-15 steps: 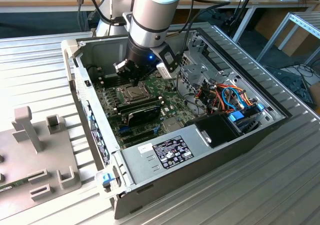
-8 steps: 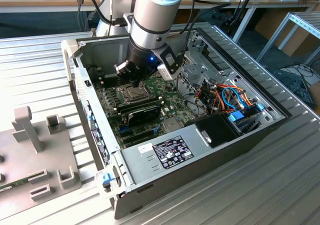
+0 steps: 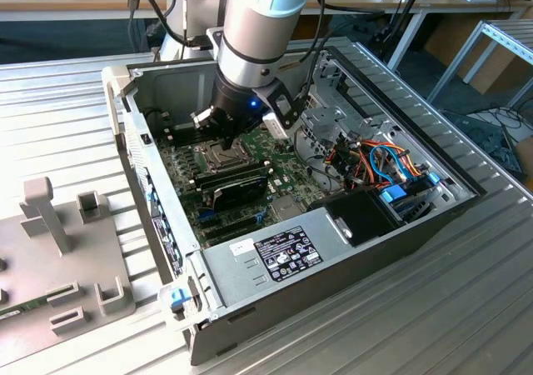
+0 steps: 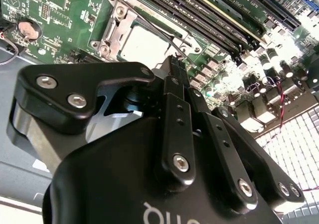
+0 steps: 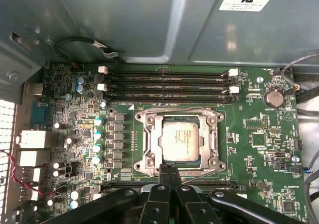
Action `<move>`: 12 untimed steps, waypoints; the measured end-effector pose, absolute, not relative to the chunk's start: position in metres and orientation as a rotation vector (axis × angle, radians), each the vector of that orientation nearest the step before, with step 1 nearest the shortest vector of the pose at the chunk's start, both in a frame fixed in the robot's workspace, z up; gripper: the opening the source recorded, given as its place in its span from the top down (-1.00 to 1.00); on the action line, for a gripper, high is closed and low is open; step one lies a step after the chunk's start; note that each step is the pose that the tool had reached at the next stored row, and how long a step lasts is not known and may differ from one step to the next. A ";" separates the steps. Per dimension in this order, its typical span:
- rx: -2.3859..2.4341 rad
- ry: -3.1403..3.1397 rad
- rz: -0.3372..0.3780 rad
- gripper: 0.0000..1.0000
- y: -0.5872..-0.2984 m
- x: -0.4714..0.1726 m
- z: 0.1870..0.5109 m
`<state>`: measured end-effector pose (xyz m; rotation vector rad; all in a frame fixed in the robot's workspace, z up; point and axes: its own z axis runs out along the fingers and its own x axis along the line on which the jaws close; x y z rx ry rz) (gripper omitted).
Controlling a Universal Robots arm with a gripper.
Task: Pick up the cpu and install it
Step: 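Install the second cpu locking lever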
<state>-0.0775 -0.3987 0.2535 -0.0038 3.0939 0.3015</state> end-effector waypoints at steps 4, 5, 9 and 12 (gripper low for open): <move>-0.004 3.094 0.302 0.79 -0.399 -0.078 0.250; -0.004 3.094 0.301 0.79 -0.399 -0.078 0.249; -0.004 3.094 0.302 0.79 -0.399 -0.078 0.247; -0.004 3.094 0.301 0.79 -0.400 -0.078 0.245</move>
